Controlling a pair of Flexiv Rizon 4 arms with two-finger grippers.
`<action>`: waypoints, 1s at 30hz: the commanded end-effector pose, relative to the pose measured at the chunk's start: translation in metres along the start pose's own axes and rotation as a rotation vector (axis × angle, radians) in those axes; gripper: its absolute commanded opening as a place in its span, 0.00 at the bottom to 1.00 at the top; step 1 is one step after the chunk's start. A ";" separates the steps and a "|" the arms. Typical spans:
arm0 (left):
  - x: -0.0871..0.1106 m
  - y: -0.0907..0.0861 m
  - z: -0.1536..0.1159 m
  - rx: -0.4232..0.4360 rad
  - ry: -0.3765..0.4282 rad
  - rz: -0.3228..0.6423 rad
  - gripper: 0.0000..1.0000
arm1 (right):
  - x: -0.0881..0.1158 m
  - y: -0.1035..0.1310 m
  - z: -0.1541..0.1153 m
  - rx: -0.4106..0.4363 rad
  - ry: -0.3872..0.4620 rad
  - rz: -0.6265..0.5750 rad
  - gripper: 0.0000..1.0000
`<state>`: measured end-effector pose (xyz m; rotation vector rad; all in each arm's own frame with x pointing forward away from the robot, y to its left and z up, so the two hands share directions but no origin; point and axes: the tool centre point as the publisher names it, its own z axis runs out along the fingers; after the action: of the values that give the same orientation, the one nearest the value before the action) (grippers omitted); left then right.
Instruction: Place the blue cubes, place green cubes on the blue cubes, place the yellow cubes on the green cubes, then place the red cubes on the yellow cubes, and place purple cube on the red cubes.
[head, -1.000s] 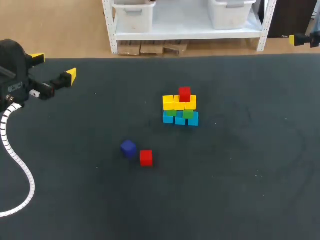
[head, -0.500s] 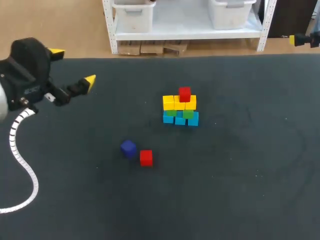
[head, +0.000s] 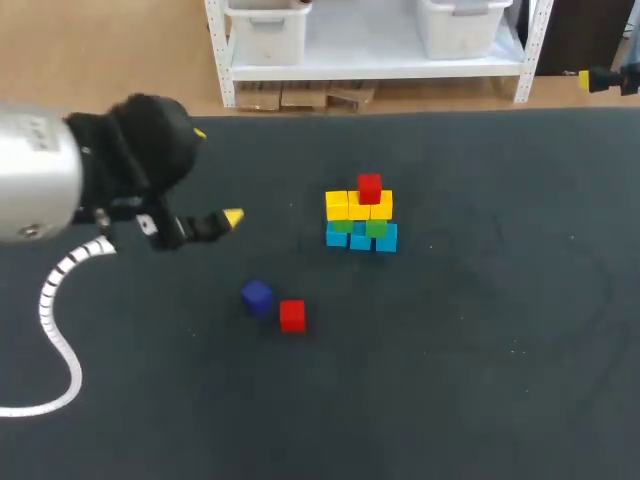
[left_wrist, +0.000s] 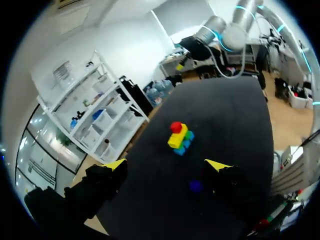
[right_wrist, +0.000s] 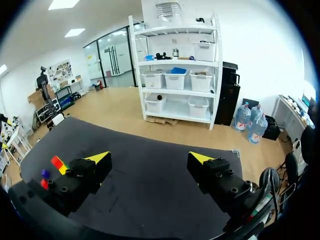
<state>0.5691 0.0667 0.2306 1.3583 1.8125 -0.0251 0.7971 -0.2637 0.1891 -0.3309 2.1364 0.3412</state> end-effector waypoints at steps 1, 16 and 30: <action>-0.002 -0.016 0.018 0.489 0.258 0.132 1.00 | 0.000 0.000 0.000 -0.002 0.000 0.000 1.00; 0.034 -0.098 0.082 0.734 0.478 0.135 1.00 | 0.000 0.000 0.000 -0.002 0.000 0.000 1.00; 0.045 -0.129 0.127 0.826 0.497 0.126 1.00 | 0.000 0.000 0.000 -0.002 0.000 0.000 1.00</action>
<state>0.5326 -0.0037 0.0747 2.0963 2.1729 -0.2595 0.7971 -0.2637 0.1891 -0.3309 2.1364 0.3413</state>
